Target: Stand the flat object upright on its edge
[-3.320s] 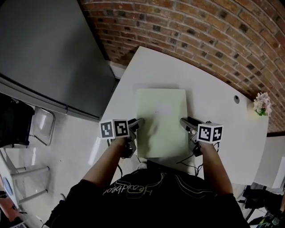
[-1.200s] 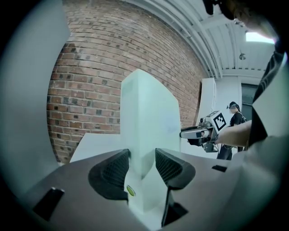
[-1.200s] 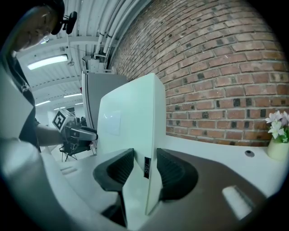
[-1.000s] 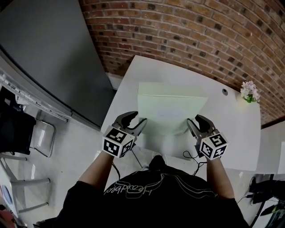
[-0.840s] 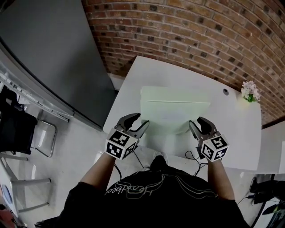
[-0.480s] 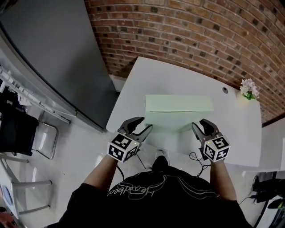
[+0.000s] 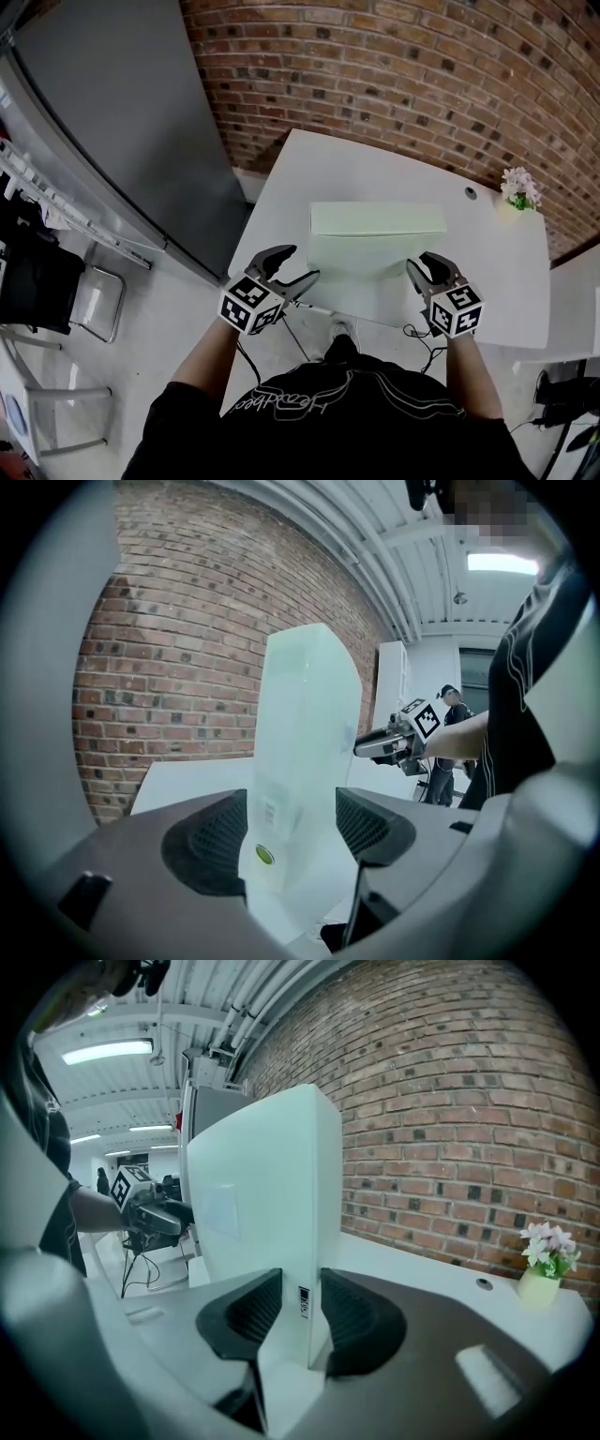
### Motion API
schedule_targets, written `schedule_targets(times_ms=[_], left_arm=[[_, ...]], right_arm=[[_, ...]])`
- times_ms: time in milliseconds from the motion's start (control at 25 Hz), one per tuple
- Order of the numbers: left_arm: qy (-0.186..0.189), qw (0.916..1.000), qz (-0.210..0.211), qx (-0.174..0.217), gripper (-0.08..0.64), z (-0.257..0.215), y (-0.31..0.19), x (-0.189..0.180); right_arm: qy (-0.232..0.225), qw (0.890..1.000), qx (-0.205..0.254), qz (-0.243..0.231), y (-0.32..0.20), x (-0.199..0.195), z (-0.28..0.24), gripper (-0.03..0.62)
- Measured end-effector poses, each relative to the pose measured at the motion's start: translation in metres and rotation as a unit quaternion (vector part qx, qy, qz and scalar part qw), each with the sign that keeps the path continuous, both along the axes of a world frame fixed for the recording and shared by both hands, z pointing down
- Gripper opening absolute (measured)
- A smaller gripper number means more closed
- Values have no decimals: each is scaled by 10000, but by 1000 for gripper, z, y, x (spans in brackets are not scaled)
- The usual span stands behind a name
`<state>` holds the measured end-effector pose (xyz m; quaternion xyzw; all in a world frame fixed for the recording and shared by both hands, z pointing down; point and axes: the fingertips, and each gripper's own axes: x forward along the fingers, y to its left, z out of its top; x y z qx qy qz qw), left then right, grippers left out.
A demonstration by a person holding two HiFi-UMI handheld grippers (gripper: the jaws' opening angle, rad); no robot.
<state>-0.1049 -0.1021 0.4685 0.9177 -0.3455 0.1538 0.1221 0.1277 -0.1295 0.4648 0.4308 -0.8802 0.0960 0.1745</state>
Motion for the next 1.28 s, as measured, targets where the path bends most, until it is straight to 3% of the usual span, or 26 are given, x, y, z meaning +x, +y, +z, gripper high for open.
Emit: schedule_targets(times_ms=[160, 600, 880, 1280], left_arm=[[-248, 9994, 234, 71, 277, 1, -9, 3], [-105, 9957, 922, 71, 322, -16, -28, 21], [102, 9968, 783, 153, 321, -18, -31, 23], [-51, 9977, 655, 170, 291, -18, -28, 20]], right_arm=[[-35, 10000, -53, -47, 2, -1, 2, 137], [-5, 9999, -79, -63, 2, -2, 1, 135], [-62, 9999, -96, 3, 1, -2, 1, 135], [-227, 9992, -91, 329, 4, 8, 2, 135]])
